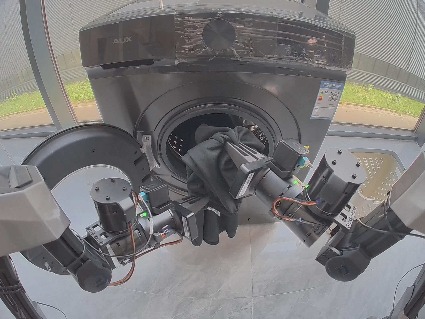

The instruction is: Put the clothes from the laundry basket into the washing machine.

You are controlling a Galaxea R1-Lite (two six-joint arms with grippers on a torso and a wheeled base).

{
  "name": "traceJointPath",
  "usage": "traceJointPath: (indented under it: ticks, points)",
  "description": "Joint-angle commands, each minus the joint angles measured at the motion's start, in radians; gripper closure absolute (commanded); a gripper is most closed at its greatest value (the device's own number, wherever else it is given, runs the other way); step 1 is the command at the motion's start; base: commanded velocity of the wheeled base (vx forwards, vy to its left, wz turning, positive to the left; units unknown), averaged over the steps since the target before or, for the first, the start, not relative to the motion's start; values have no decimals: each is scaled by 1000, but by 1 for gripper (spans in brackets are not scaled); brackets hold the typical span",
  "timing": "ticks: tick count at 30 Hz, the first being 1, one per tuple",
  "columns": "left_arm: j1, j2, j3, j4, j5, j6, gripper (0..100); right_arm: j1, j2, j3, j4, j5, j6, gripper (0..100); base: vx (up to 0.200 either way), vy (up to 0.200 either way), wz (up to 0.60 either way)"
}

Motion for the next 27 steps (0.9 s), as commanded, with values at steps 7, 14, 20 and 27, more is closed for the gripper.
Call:
traceJointPath:
  ticks: [7,14,20,27]
  points:
    - [10,49,-13,-1,9,-1,0,5,-2,1,-2,0,-1,100,0,0,0]
    - [19,91,-69,-3,25,-1,0,9,-2,2,-8,0,-1,100,0,0,0]
    - [21,99,-78,-29,35,-1,100,9,-2,2,-17,0,-1,100,0,0,0]
    - [19,92,-80,-43,40,-3,100,9,3,5,-23,0,-1,100,0,0,0]
